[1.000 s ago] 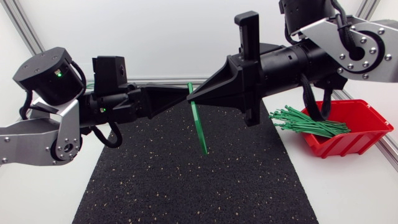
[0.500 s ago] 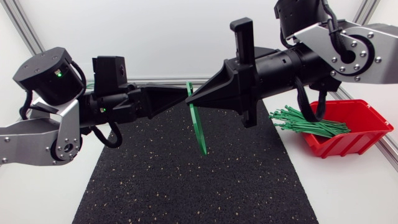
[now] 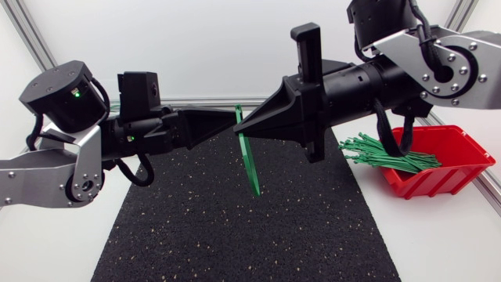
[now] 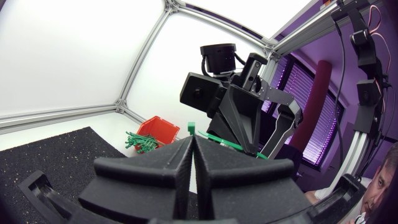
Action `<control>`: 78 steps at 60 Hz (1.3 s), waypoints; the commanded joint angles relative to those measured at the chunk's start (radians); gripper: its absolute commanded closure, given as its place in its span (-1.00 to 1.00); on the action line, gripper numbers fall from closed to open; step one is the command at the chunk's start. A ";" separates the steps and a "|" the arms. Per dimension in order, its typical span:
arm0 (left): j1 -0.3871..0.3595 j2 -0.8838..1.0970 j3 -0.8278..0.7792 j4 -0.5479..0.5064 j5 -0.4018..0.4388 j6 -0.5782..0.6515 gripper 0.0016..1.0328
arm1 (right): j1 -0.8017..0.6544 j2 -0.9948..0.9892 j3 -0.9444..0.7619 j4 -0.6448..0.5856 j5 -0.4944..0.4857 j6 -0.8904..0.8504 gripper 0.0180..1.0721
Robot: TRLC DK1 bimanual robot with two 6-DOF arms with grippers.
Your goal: Take a green cable tie from the red box, thread the tail through the head to close it, then place it in the transparent bin on the left.
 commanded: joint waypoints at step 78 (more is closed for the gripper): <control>-0.019 -0.022 -0.019 0.021 -0.001 0.012 0.94 | -0.019 0.038 0.040 0.019 0.009 0.028 0.90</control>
